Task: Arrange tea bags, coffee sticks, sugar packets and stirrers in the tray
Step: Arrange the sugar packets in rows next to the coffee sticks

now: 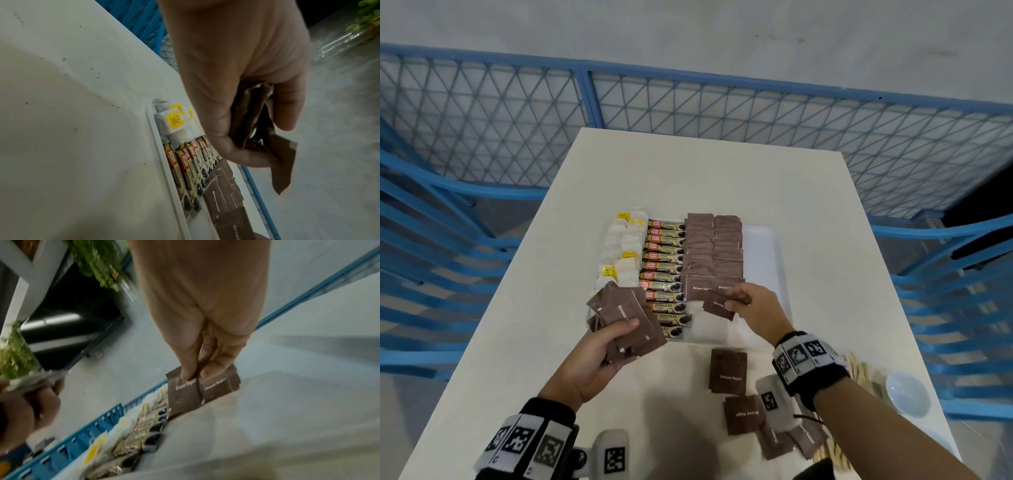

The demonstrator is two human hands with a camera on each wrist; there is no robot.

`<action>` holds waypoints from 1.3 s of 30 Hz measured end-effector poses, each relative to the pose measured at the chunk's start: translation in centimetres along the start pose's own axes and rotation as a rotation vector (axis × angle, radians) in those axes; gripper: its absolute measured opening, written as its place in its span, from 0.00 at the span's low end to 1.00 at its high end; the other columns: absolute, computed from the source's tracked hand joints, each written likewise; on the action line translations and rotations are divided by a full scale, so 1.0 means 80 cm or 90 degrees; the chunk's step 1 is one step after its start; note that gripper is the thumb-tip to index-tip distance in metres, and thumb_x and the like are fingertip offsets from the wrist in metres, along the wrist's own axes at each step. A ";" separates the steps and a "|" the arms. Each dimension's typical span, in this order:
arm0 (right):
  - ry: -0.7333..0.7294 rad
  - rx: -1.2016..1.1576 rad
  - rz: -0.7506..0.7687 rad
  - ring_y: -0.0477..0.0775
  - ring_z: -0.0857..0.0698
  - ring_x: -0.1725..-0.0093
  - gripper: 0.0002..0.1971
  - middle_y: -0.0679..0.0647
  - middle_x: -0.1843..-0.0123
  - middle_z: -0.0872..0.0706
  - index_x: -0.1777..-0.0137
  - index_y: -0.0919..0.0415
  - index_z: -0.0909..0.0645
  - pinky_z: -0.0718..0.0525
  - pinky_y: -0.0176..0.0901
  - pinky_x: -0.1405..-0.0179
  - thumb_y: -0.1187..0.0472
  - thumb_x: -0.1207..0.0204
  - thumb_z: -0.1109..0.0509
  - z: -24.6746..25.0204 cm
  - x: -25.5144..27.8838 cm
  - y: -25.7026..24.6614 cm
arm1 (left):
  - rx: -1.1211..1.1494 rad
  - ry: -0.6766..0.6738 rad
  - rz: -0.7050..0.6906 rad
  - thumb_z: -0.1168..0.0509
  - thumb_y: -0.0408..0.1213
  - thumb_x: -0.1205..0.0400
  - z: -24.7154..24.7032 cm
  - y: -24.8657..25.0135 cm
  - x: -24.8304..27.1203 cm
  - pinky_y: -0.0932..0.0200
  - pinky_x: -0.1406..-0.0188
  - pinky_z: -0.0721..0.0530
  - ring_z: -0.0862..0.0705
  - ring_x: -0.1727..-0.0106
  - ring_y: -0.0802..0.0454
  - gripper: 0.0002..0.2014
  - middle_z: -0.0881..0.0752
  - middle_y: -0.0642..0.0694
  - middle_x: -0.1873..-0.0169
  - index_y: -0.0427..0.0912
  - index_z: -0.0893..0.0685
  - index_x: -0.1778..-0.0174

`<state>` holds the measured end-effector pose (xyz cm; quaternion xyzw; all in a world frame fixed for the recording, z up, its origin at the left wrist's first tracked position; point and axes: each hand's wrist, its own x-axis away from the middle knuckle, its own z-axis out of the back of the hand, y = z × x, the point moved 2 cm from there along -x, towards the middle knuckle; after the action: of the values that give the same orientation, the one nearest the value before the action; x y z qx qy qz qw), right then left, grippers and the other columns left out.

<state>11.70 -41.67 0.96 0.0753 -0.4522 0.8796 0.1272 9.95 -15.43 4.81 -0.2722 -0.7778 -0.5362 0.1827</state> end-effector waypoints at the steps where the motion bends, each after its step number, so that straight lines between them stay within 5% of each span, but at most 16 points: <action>1: 0.000 0.002 0.005 0.47 0.21 0.58 0.07 0.52 0.58 0.16 0.51 0.64 0.15 0.28 0.19 0.62 0.67 0.29 0.26 -0.006 -0.007 -0.002 | 0.008 0.013 -0.005 0.35 0.28 0.23 0.002 0.001 -0.002 0.51 0.47 0.19 0.12 0.52 0.49 0.13 0.08 0.48 0.59 0.46 0.16 0.45; 4: -0.011 0.009 0.008 0.47 0.22 0.55 0.08 0.51 0.57 0.17 0.51 0.65 0.15 0.28 0.20 0.61 0.67 0.29 0.25 -0.021 -0.024 -0.007 | 0.027 0.040 -0.018 0.39 0.28 0.20 0.006 0.004 -0.005 0.51 0.47 0.18 0.11 0.54 0.49 0.12 0.08 0.48 0.61 0.47 0.16 0.47; 12: -0.017 0.066 0.055 0.52 0.20 0.54 0.11 0.58 0.53 0.16 0.48 0.65 0.20 0.19 0.45 0.48 0.68 0.29 0.26 -0.039 -0.046 -0.016 | 0.041 0.078 -0.036 0.40 0.29 0.20 0.023 0.007 -0.004 0.48 0.42 0.20 0.12 0.49 0.48 0.13 0.08 0.48 0.58 0.49 0.15 0.46; 18: 0.003 0.119 0.096 0.49 0.25 0.52 0.12 0.52 0.51 0.24 0.46 0.63 0.24 0.27 0.36 0.52 0.67 0.28 0.28 -0.046 -0.051 -0.013 | 0.052 0.083 -0.027 0.39 0.29 0.19 0.024 0.006 -0.008 0.48 0.40 0.20 0.14 0.47 0.46 0.12 0.08 0.47 0.58 0.48 0.15 0.48; 22: 0.046 0.181 0.115 0.56 0.26 0.43 0.14 0.57 0.43 0.24 0.43 0.63 0.24 0.26 0.42 0.41 0.64 0.28 0.28 -0.052 -0.049 -0.008 | 0.057 0.079 -0.021 0.39 0.29 0.19 0.017 0.008 -0.015 0.49 0.45 0.19 0.14 0.47 0.47 0.12 0.08 0.48 0.60 0.48 0.16 0.47; 27: 0.112 0.158 0.159 0.57 0.25 0.44 0.11 0.57 0.44 0.24 0.45 0.61 0.23 0.24 0.47 0.41 0.61 0.26 0.30 -0.052 -0.033 -0.025 | 0.060 0.067 -0.014 0.38 0.29 0.20 0.007 0.008 -0.020 0.49 0.44 0.19 0.14 0.47 0.47 0.11 0.08 0.48 0.59 0.48 0.16 0.47; 30: 0.039 0.069 0.187 0.46 0.23 0.54 0.07 0.47 0.54 0.23 0.52 0.57 0.22 0.23 0.39 0.50 0.54 0.21 0.33 -0.054 -0.006 -0.063 | 0.064 0.059 -0.014 0.38 0.29 0.20 0.002 0.007 -0.022 0.49 0.46 0.18 0.13 0.48 0.48 0.11 0.08 0.48 0.59 0.48 0.16 0.48; 34: -0.189 -0.110 0.134 0.40 0.22 0.63 0.10 0.46 0.60 0.17 0.54 0.55 0.19 0.23 0.33 0.59 0.49 0.23 0.32 -0.062 0.032 -0.097 | 0.053 0.027 -0.032 0.40 0.28 0.19 -0.003 0.007 -0.023 0.55 0.58 0.14 0.11 0.54 0.53 0.12 0.08 0.49 0.59 0.48 0.15 0.50; 39: -0.209 -0.264 0.061 0.39 0.19 0.68 0.07 0.49 0.62 0.15 0.58 0.54 0.22 0.21 0.29 0.67 0.65 0.26 0.27 -0.070 0.036 -0.089 | 0.072 0.006 -0.040 0.41 0.26 0.20 -0.005 0.007 -0.023 0.49 0.53 0.11 0.10 0.53 0.50 0.13 0.08 0.44 0.56 0.44 0.14 0.50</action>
<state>10.91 -32.67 3.95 0.1680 -0.6404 0.7491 0.0231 11.71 -16.11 4.30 -0.2347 -0.8143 -0.4979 0.1844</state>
